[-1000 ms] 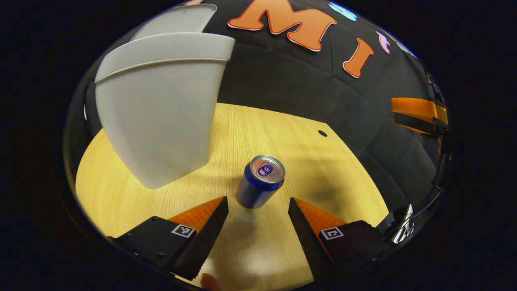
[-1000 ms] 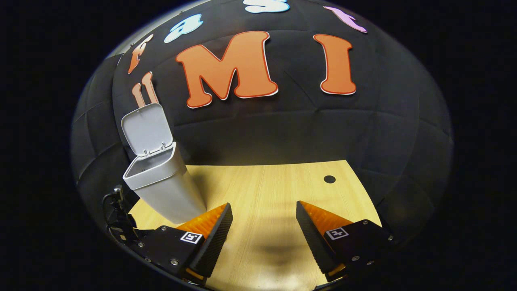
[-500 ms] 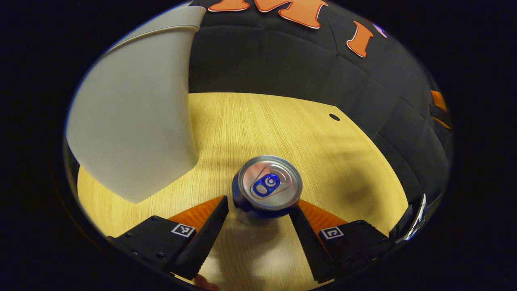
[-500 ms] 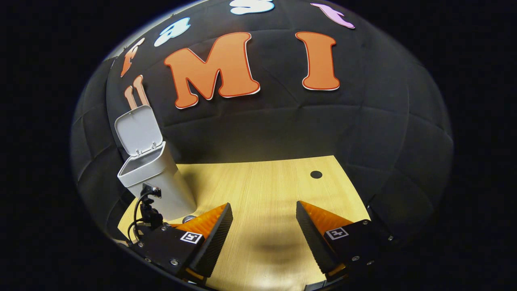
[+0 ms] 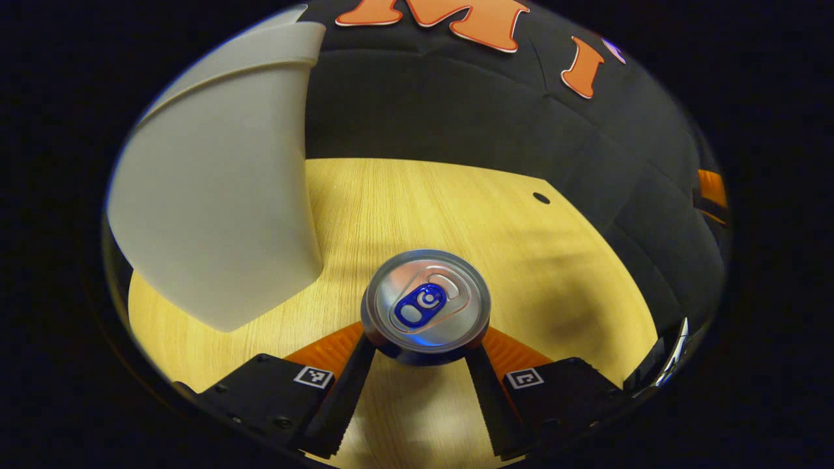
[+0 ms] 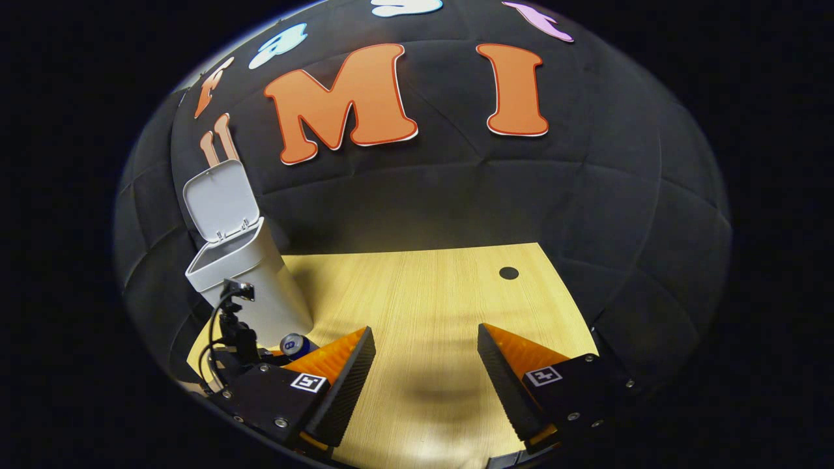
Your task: Press the lid of the desktop garbage bin to open it, pick up the crumpled paper on the desktop and throw it into the bin, then pick up the pop can on the desktop and drop it into the bin, and finally close the garbage bin lid.
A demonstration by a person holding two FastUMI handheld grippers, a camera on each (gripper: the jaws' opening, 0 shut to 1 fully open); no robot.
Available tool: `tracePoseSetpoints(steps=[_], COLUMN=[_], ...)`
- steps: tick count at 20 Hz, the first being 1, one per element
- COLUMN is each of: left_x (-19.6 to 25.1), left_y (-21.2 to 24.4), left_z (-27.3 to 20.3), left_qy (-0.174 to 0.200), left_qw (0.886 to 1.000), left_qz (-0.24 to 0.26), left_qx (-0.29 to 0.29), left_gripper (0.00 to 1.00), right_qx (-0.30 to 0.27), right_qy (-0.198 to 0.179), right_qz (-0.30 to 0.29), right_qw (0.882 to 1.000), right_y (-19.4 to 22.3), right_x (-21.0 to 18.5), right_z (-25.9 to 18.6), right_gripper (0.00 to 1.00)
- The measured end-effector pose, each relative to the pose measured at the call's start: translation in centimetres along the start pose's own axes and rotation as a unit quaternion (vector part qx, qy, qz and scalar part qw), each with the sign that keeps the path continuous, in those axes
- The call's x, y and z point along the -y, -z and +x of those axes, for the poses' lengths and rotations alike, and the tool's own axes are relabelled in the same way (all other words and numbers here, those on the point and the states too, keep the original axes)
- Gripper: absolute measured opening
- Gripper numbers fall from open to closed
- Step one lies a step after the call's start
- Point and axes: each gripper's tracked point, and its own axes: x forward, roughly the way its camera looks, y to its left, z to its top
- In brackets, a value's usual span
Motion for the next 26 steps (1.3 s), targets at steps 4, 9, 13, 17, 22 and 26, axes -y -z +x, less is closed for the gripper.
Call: tracePoseSetpoints(steps=[4,9,13,17,22,26], left_x=[-1.5,-7.3,-13.7,-18.3,-18.8,-18.2], left_y=[-5.9,-15.1,-19.6,-20.3,-18.7,-18.6], left_z=[-8.5,-19.6,-23.6,-21.8,-19.9,-19.6], left_qy=[-0.004,-0.059,-0.142,-0.197,-0.193,-0.177], left_qw=[0.996,0.967,0.946,0.942,0.95,0.949], left_qz=[-0.017,-0.039,-0.053,-0.06,-0.09,-0.117], left_qx=[0.089,0.246,0.287,0.265,0.227,0.235], left_gripper=[0.81,0.8,0.78,0.78,0.8,0.87], right_qx=[0.008,0.023,0.038,0.045,0.039,0.033], right_qy=[-0.013,-0.051,-0.076,-0.079,-0.063,-0.05], right_qz=[0.007,0.012,0.026,0.029,0.046,0.055], right_qw=[1.0,0.998,0.996,0.995,0.996,0.997], right_y=[-0.4,-1.8,-3.1,-3.4,-2.9,-2.5], right_x=[-0.7,-3.9,-5.6,-5.7,-4.1,-2.9], right_z=[-0.3,0.1,0.0,-0.1,-0.1,-0.1], right_gripper=[0.95,0.95,0.95,0.95,0.95,0.94])
